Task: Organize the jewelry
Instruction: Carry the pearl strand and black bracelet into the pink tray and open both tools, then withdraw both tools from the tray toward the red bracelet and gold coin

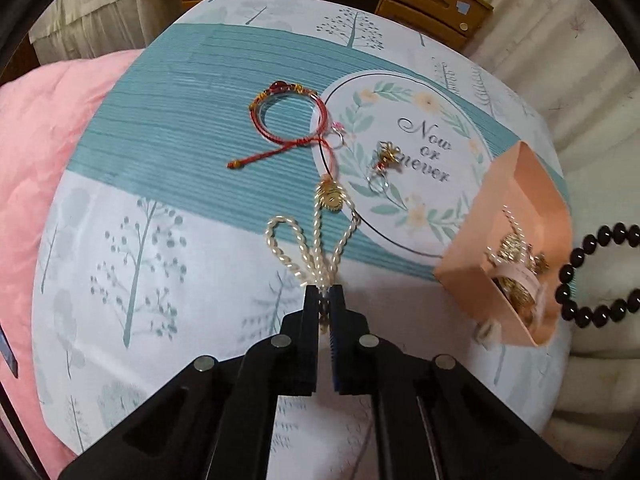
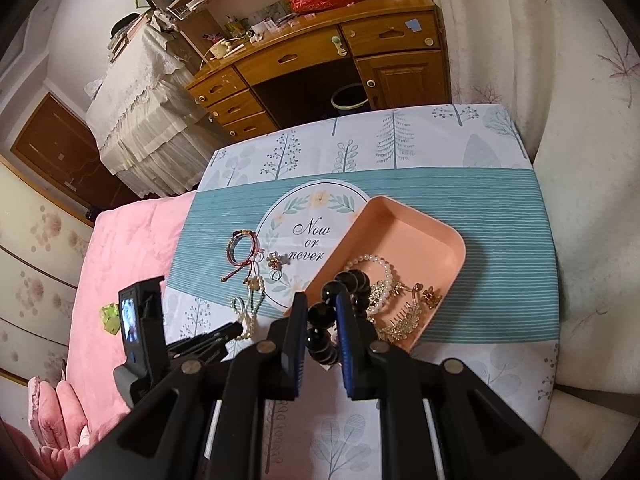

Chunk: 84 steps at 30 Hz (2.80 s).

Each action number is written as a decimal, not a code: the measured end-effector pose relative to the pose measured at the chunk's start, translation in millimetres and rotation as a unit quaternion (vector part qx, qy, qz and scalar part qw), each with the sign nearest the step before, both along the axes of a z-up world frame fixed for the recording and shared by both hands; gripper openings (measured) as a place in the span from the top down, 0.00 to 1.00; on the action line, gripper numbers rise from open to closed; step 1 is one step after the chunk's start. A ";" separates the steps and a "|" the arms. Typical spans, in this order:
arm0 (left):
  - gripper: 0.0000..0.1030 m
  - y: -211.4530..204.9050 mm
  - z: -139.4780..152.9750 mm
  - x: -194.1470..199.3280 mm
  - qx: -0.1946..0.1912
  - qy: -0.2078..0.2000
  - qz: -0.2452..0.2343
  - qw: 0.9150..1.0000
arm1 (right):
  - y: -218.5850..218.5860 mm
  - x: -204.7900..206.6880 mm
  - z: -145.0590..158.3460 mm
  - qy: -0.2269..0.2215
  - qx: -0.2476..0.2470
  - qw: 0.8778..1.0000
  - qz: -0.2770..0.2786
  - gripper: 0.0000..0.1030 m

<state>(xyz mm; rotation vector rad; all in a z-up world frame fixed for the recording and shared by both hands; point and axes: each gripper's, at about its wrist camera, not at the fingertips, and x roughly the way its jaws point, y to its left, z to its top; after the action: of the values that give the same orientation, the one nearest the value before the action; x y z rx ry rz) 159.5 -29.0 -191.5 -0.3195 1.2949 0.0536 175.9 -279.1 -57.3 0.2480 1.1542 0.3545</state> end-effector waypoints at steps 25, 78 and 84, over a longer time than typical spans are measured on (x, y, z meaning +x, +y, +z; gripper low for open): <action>0.98 -31.0 211.4 -12.5 0.012 -0.175 -0.058 0.983 | -21.3 -18.5 31.7 -0.075 0.032 0.996 0.034 0.87; 0.09 -7.1 145.1 4.4 0.121 0.005 -0.145 0.982 | -4.3 -48.2 -13.2 -0.052 0.101 0.993 -0.044 0.23; 0.09 35.3 130.0 9.7 0.117 0.022 -0.186 0.975 | 65.7 -68.0 -20.8 -0.077 0.033 0.996 -0.033 0.23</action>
<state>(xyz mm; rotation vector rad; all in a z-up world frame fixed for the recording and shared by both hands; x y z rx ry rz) 169.2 6.2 -61.5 0.1291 1.3577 -0.1044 107.9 -213.4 -78.1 0.3107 0.9805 0.3469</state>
